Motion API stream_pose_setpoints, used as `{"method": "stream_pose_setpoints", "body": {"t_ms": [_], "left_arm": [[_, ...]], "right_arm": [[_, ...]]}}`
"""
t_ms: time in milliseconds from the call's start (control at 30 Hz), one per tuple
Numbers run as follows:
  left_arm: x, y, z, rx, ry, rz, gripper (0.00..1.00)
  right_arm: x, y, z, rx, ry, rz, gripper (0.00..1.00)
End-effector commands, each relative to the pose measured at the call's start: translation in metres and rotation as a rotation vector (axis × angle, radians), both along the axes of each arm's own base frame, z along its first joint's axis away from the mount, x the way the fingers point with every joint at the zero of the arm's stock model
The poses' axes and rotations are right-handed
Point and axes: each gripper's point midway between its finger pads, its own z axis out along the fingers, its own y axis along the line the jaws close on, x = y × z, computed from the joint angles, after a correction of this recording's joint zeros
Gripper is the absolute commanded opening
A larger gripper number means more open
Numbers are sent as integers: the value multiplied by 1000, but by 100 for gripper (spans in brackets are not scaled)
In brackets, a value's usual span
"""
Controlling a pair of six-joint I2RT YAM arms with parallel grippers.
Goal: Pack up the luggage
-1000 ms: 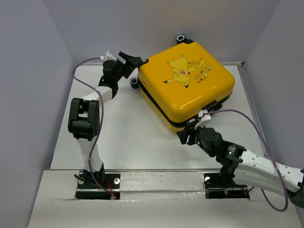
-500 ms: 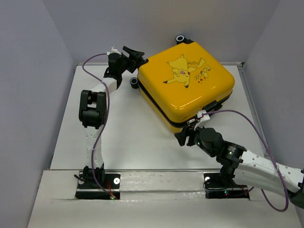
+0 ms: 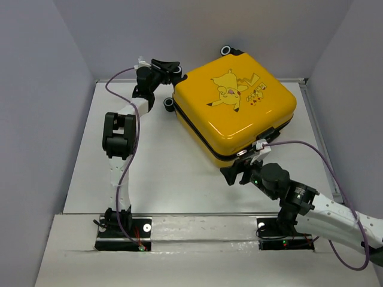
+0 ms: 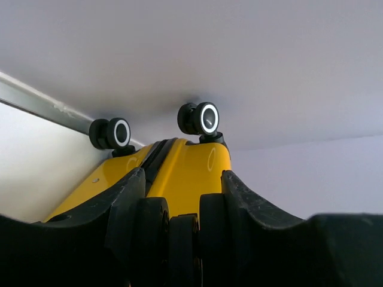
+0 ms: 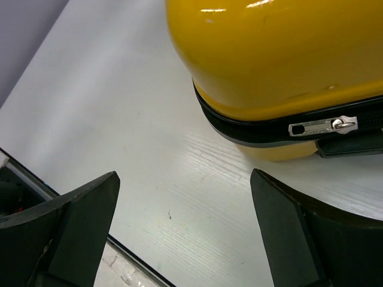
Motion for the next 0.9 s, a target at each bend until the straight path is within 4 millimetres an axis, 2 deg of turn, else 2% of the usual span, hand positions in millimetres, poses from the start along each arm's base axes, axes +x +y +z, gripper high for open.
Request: {"method": "stream_pose_setpoints", "body": {"t_ms": [0, 100, 133, 200, 267, 433, 767, 833, 867], "left_arm": [[-33, -10, 110, -64, -271, -55, 25], [-46, -12, 141, -79, -319, -73, 8], [-50, -13, 151, -83, -335, -78, 6], [-59, -16, 169, -87, -363, -85, 6], [-75, -17, 203, -94, -408, -94, 6], [-91, -20, 242, -65, -443, -98, 6], [-113, -25, 258, -95, -408, -150, 6], [-114, -23, 249, -68, -401, -140, 6], [-110, -21, 233, -53, -370, -124, 6]], "right_arm": [[2, -10, 25, 48, -62, -30, 96], [5, -19, 34, 66, -79, -75, 97], [6, -22, 36, 71, -83, -91, 97], [7, -27, 43, 86, -88, -123, 99], [11, -37, 51, 107, -97, -180, 100], [12, -39, 59, 115, -100, -189, 100], [3, -45, 66, 173, -106, -174, 100], [2, -48, 62, 178, -91, -189, 99], [2, -51, 51, 156, -72, -201, 95]]}}
